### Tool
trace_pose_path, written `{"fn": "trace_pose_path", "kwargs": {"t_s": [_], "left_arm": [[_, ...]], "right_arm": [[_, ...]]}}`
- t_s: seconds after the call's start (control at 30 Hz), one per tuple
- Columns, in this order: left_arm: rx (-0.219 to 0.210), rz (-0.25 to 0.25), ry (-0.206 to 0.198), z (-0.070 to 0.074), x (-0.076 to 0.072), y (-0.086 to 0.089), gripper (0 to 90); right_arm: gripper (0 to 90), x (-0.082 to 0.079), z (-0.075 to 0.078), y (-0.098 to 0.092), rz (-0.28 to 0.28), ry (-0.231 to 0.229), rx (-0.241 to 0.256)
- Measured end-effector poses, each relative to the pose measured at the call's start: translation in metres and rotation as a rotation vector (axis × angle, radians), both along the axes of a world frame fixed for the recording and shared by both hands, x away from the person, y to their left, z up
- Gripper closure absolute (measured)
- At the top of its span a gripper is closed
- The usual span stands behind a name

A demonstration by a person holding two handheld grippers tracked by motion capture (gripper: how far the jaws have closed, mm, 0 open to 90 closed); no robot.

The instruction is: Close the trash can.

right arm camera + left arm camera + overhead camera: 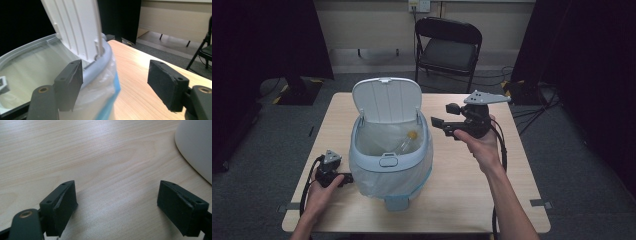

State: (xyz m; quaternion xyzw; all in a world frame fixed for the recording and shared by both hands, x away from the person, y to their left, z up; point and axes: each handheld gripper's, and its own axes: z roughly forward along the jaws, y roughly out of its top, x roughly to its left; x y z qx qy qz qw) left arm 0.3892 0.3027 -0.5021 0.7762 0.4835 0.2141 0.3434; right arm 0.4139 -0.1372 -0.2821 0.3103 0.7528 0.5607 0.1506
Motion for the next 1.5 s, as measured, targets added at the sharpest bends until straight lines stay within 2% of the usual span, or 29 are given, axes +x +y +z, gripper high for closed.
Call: {"fn": "trace_pose_path", "kwargs": {"t_s": [0.13,0.37,0.47,0.67,0.87,1.2,1.5], "left_arm": [[0.0,0.0,0.0,0.0,0.0,0.0,15.5],[0.002,0.002,0.003,0.0,0.001,0.0,14.9],[0.002,0.002,0.003,0.0,0.0,0.0,14.9],[0.002,0.007,0.002,0.0,0.0,-0.001,15.0],[0.001,0.007,0.002,0.0,0.0,-0.001,15.0],[0.002,0.007,0.002,0.0,0.0,-0.001,15.0],[0.002,0.007,0.002,0.0,0.0,-0.001,15.0]], "right_arm": [[26.7,0.005,-0.004,-0.003,-0.027,0.007,-0.016],[25.3,0.024,-0.004,-0.003,-0.063,0.015,-0.021],[24.9,0.032,-0.004,0.001,-0.067,0.028,-0.023],[26.2,0.04,-0.001,0.011,-0.059,0.012,-0.04],[22.9,0.055,0.007,0.01,-0.099,0.011,-0.048],[21.9,0.076,0.017,0.022,-0.101,0.022,-0.038],[22.4,0.091,0.038,0.041,-0.084,0.02,-0.006]]}}
